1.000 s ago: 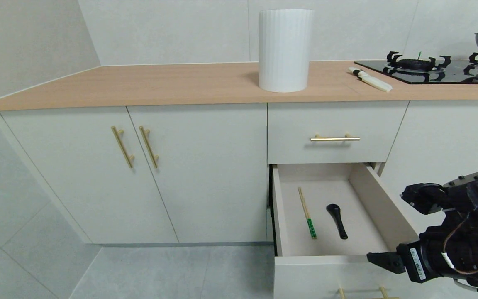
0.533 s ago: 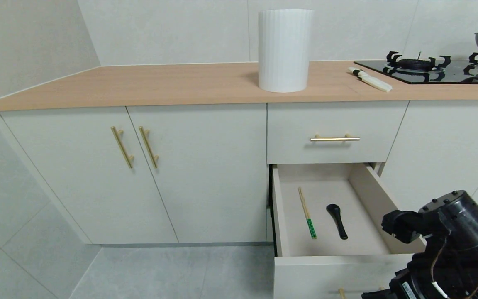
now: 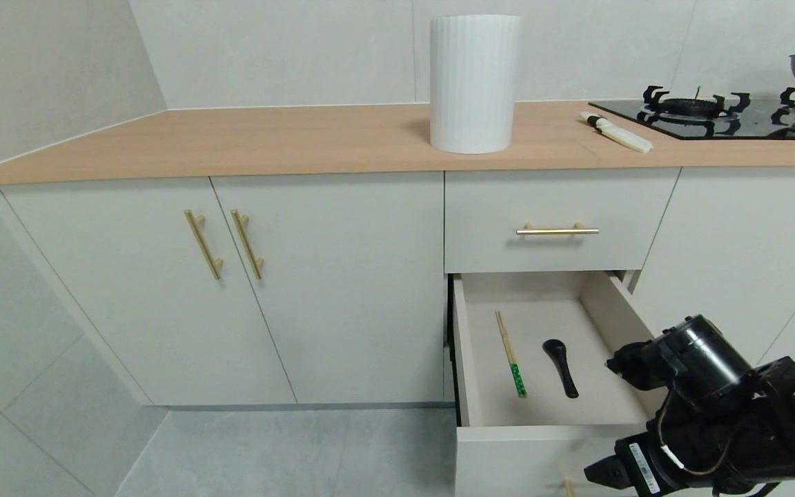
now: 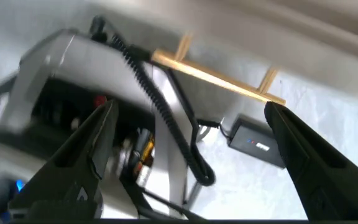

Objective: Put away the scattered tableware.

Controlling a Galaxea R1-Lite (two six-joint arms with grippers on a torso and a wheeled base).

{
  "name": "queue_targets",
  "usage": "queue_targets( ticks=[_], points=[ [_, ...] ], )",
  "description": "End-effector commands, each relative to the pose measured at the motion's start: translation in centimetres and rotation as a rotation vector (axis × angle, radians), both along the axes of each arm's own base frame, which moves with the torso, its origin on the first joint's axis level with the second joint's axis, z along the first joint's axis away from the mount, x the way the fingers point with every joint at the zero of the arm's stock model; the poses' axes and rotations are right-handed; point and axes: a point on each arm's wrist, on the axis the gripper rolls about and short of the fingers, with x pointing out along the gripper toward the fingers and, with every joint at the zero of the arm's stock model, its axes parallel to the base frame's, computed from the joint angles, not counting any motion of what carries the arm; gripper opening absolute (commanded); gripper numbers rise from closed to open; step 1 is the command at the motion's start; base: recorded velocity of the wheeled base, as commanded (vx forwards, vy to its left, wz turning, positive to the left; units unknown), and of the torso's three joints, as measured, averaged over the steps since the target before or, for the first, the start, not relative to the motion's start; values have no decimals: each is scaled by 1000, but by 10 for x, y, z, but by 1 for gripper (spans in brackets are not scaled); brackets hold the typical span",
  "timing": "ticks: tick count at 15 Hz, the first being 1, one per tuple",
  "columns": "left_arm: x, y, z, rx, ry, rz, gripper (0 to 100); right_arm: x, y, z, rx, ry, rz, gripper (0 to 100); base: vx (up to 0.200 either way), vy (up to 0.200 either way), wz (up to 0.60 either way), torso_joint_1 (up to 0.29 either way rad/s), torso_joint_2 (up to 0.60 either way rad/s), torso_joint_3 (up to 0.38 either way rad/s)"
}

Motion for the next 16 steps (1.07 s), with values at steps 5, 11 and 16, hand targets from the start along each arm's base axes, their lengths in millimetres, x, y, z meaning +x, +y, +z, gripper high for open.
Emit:
queue_targets(
  ticks=[5, 11, 16],
  points=[
    [0, 0, 0, 0, 0, 0, 100, 27, 6, -24, -108, -31, -125, 100, 0, 0, 0, 0, 0, 0],
    [0, 0, 0, 0, 0, 0, 100, 39, 6, -26, -111, -115, -193, 100, 0, 0, 0, 0, 0, 0],
    [0, 0, 0, 0, 0, 0, 100, 61, 2, -26, -82, -228, -270, 100, 0, 0, 0, 0, 0, 0]
  ],
)
